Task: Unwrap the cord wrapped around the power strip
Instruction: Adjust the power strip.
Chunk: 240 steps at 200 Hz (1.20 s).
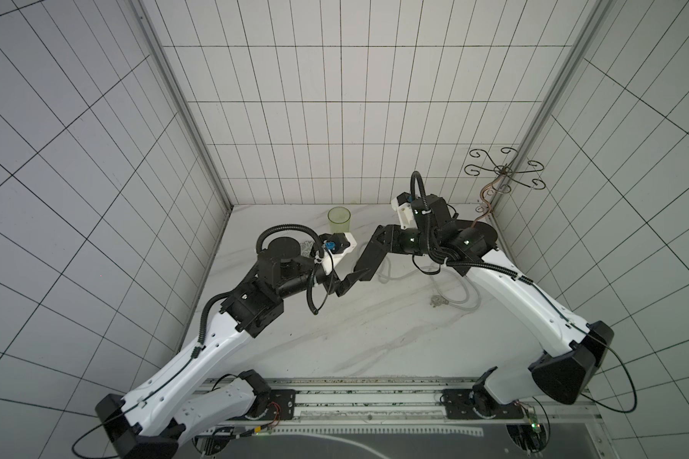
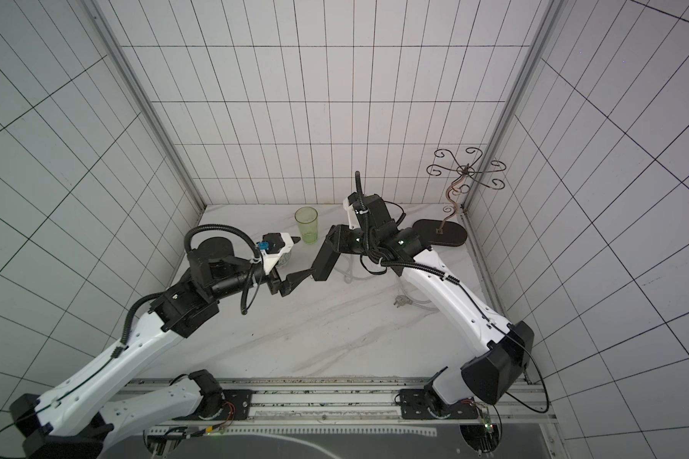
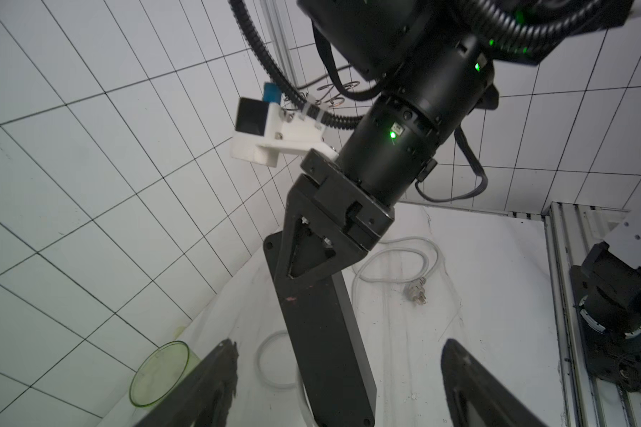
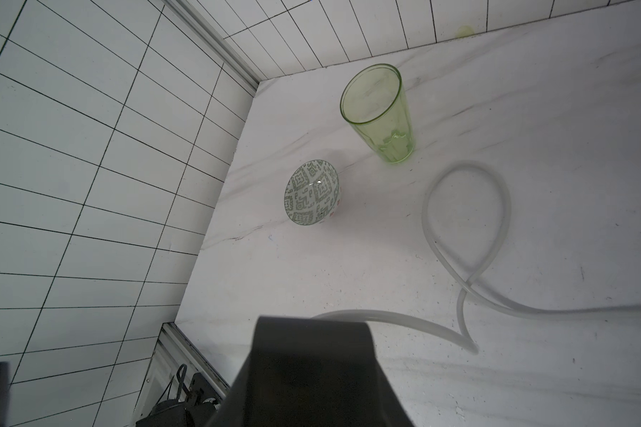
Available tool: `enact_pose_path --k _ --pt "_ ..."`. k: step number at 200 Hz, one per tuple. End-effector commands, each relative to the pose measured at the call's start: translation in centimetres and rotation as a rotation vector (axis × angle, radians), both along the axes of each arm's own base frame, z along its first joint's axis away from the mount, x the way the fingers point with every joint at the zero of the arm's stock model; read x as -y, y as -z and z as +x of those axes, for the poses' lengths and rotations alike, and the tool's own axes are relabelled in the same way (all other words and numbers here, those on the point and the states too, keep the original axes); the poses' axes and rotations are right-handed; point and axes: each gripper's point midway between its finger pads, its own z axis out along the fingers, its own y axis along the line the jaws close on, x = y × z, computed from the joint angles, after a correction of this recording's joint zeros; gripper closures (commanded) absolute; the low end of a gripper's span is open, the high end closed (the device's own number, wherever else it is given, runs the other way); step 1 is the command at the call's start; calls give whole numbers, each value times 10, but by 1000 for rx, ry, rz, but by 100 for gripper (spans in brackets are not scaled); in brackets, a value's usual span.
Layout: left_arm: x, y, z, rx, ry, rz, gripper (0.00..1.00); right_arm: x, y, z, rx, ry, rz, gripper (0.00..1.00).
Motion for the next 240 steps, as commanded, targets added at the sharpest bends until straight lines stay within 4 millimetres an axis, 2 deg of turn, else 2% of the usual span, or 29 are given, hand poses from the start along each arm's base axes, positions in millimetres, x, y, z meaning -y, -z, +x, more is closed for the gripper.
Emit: enact_pose_path --k 1,13,27,43,70,92,129,167,189,213,227,240 --pt "-16 -20 29 10 -123 -105 34 6 -76 -13 162 -19 85 100" --pt "-27 -23 44 -63 -207 -151 41 14 -78 -16 189 5 82 100" --pt "-29 -19 46 -174 -240 -197 42 22 -83 -19 222 33 101 100" --pt "-21 1 43 -372 -234 -240 45 23 -87 -22 257 26 128 100" --pt "3 30 28 -676 -181 -278 48 16 -89 -20 268 1 146 100" --pt "0 54 32 -832 -270 -347 54 12 -87 -19 266 -5 142 100" --pt "-3 70 38 -925 -317 -447 69 10 -89 -22 282 -16 147 100" --pt "-9 95 46 -1007 -416 -486 74 8 -93 -25 306 -30 154 100" --pt "-12 108 47 -1043 -463 -488 74 6 -98 -28 329 -45 164 100" --pt "-33 129 55 -1106 -592 -541 69 4 -102 -35 375 -75 161 100" --pt "-39 128 58 -1109 -597 -608 69 1 -102 -42 420 -110 147 100" --pt "-36 116 60 -1081 -550 -648 65 -1 -93 -48 444 -143 116 100"
